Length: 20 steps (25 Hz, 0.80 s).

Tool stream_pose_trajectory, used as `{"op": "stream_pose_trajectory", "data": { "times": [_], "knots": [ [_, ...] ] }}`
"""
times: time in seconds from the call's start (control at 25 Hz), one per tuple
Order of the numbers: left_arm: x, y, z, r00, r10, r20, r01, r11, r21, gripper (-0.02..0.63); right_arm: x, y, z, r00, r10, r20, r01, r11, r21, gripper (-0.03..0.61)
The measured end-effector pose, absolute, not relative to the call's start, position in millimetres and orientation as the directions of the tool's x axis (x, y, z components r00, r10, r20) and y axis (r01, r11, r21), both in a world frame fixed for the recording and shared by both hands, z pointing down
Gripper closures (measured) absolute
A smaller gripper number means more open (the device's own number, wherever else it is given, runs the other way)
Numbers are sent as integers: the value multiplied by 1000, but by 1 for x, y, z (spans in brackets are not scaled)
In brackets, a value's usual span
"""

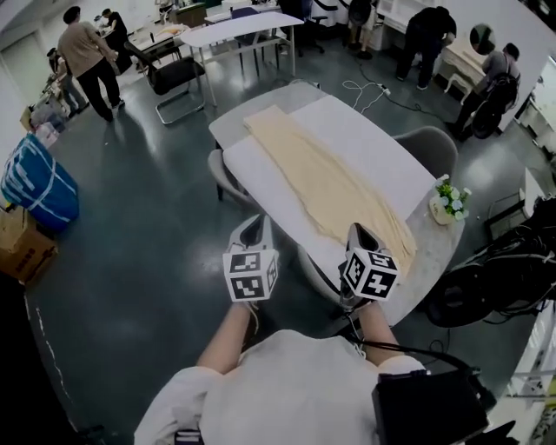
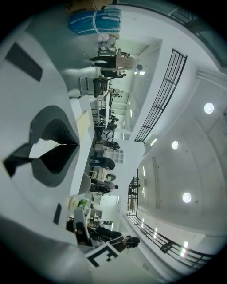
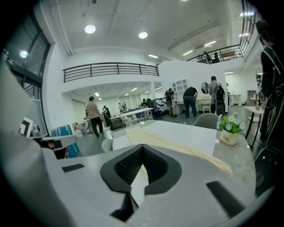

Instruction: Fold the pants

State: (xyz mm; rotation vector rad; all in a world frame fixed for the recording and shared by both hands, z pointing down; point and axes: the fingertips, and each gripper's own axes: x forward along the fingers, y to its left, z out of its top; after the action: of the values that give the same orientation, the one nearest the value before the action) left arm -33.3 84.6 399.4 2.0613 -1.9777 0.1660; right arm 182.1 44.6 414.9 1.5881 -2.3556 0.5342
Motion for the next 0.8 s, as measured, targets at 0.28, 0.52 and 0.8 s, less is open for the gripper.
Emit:
{"op": "stream_pose_trajectory", "data": {
  "times": [0.28,0.52,0.8],
  "knots": [
    [-78,-12,388,162,-950,266,-984,-134,119,604,136,-28,406,-287,-865,412,-958,252,-138,586],
    [-120,-87,386,236,-924,302,-971,-215,102,604,106,-74,411,-195,-876,441,-980,159,-117,586],
    [-122,-151,393,375,-866,330,-925,-372,77,604,111,-104,417,-48,-888,458,-991,-16,-133,586]
  ]
}}
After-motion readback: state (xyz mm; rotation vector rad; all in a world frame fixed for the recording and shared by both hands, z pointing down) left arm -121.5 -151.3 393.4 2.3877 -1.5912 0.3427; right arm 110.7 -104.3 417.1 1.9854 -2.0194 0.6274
